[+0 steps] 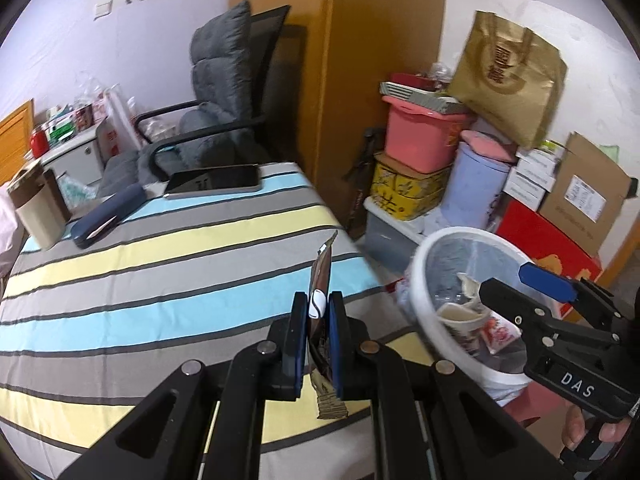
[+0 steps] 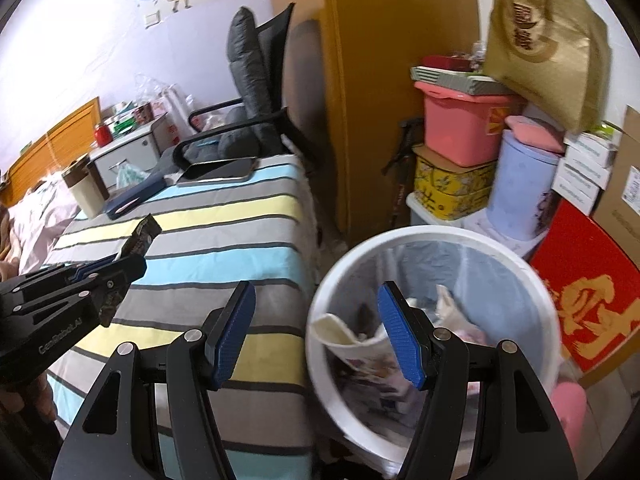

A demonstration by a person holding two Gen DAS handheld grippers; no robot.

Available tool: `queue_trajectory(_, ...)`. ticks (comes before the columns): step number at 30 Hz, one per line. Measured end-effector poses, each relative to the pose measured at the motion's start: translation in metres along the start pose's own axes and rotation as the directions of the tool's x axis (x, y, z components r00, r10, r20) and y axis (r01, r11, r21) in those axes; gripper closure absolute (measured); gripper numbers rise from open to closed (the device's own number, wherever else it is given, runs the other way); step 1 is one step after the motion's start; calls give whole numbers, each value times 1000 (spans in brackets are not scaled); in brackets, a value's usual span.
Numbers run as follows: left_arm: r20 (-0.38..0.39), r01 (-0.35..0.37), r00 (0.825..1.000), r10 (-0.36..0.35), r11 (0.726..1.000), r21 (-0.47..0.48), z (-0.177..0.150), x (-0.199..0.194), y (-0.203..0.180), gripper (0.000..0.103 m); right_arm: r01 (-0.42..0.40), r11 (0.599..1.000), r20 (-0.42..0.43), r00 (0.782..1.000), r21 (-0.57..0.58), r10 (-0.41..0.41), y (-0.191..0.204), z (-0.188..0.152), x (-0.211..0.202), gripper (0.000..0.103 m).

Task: Collect trash
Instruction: 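Lift the wrapper with the left tool and carry it over the bin, then open the left tool to drop the wrapper into the bin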

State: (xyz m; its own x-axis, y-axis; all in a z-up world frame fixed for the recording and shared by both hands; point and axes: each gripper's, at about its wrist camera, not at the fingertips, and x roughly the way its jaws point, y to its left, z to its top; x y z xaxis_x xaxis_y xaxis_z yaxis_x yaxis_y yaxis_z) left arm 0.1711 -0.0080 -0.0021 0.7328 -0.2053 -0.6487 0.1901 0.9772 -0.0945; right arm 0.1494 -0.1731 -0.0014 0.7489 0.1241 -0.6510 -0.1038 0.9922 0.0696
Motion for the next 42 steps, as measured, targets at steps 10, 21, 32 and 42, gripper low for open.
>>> queue_trajectory(10,5,91,996,-92,993,69,8,1,-58,92,79,995,25,996,68,-81,-42,-7,-23,38)
queue_trajectory(21,-43,199,980,-195,975,102,10,22,-121,92,155,976,22,987,150,-160,-86,-18,-38,38)
queue_trajectory(32,-96,230,971,-218,964,136,6,45,-157,92,194,967,-17,981,163,-194,-112,-25,-32,38)
queue_trajectory(42,-99,197,978,-185,972,127,6,52,-160,77,195,966,-33,981,167,-193,-120,-28,-28,38)
